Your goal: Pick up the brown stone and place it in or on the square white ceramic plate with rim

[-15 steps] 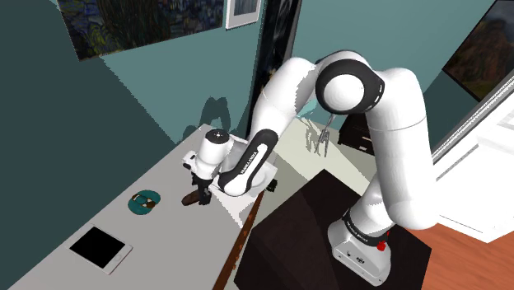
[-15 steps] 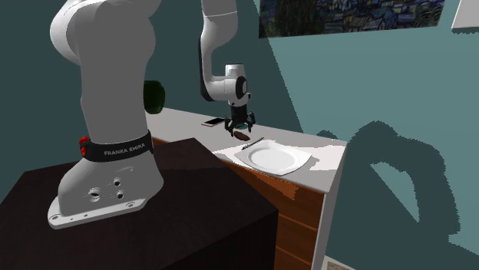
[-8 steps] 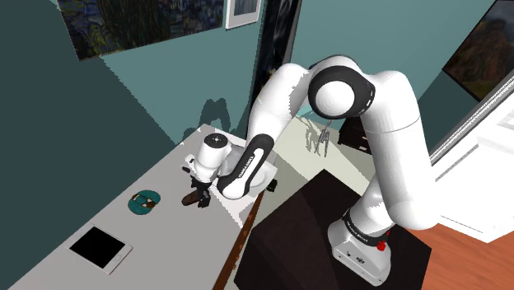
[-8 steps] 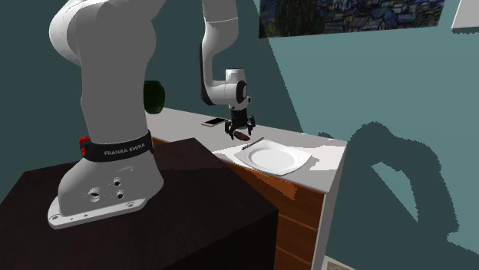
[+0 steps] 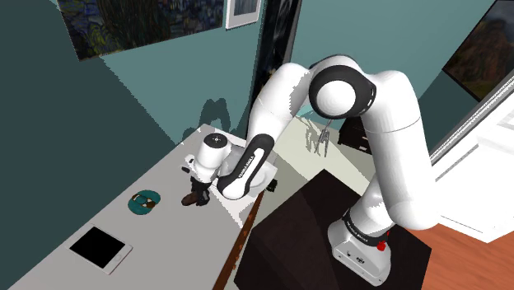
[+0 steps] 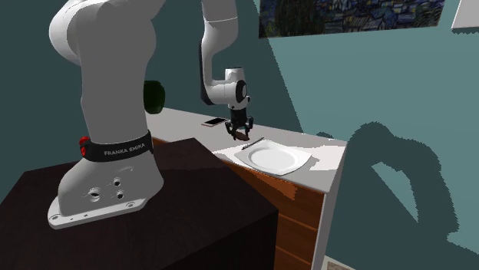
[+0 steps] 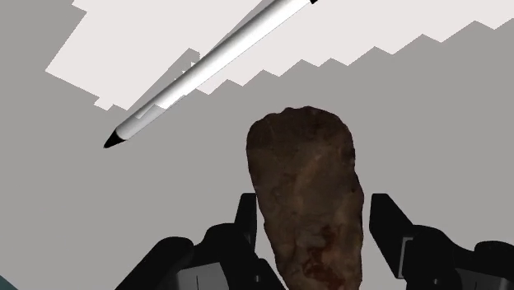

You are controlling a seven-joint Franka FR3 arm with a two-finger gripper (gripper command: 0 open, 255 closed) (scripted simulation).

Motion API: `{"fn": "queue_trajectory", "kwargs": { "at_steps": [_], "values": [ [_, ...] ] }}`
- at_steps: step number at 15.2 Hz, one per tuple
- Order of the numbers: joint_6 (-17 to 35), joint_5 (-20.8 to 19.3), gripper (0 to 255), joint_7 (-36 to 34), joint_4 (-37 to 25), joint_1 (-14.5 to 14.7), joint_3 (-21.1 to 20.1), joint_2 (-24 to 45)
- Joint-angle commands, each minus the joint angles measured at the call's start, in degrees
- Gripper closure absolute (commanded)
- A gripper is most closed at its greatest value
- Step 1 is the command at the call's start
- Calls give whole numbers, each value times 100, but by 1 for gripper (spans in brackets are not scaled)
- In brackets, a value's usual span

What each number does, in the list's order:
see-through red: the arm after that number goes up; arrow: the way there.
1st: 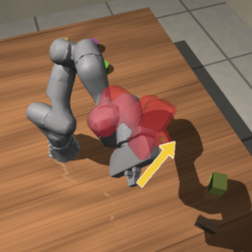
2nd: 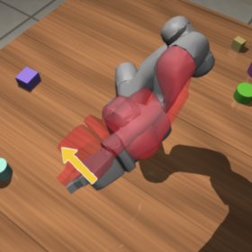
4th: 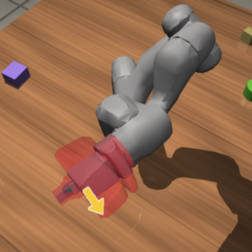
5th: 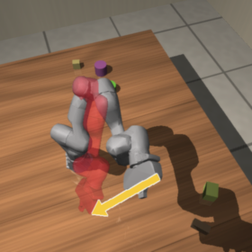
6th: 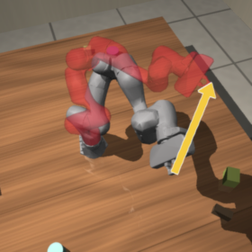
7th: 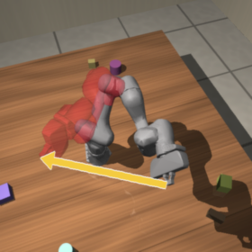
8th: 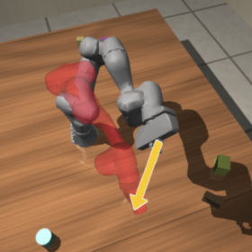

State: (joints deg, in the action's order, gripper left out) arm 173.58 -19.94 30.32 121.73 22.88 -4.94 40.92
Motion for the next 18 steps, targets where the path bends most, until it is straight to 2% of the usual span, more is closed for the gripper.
{"fn": "queue_trajectory", "kwargs": {
  "at_steps": [1,5,18],
  "values": [
    [15,4,255,-2,-17,-9,20,32],
    [12,3,255,-3,-21,-10,18,34],
    [-635,200,255,208,380,-402,-441,-970]
  ]
}}
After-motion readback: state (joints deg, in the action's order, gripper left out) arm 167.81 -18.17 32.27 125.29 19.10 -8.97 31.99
